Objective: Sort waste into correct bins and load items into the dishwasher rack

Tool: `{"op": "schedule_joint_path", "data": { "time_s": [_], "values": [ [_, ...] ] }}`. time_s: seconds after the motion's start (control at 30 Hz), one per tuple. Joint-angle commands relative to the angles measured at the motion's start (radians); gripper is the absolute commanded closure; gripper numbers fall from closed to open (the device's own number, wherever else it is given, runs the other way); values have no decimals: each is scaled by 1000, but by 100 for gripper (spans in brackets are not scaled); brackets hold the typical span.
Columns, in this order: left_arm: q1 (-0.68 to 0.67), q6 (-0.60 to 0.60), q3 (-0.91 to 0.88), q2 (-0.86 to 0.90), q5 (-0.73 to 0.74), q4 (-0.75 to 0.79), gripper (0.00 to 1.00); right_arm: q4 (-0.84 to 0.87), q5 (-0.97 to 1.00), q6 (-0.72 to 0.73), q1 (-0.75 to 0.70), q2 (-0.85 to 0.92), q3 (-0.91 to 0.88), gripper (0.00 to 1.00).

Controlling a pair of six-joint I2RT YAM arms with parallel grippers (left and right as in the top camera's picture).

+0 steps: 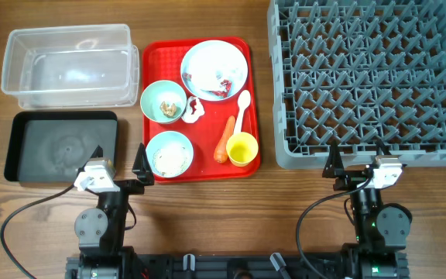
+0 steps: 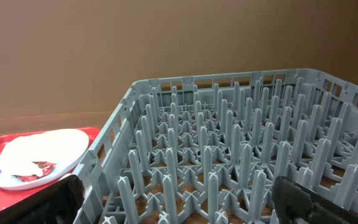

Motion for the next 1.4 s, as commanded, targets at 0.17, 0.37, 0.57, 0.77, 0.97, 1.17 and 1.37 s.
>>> {"op": "schedule_joint_path", "data": {
  "time_s": [0.17, 0.37, 0.57, 0.77, 0.97, 1.17, 1.37],
  "values": [
    [-5, -2, -5, -7, 5, -4, 0, 3, 13, 10, 4, -3, -1, 0],
    [-5, -1, -5, -7, 5, -4, 0, 7, 13, 7, 4, -3, -1, 0],
    [-5, -3, -5, -7, 103, 26, 0, 86, -58, 2, 4, -3, -1, 0],
    [-5, -84, 45, 3, 119, 77, 0, 141, -124, 2, 4, -3, 34, 0],
    [-6, -84, 230, 138, 122, 107, 0, 131, -178, -19, 4, 45, 160, 0],
    [-6, -77, 498, 484, 121, 72, 0, 50, -196, -36, 4, 227, 346, 0],
    [-6, -76, 923, 911, 194, -128, 0, -193, -221, -84, 4, 473, 624, 0]
  ]
}}
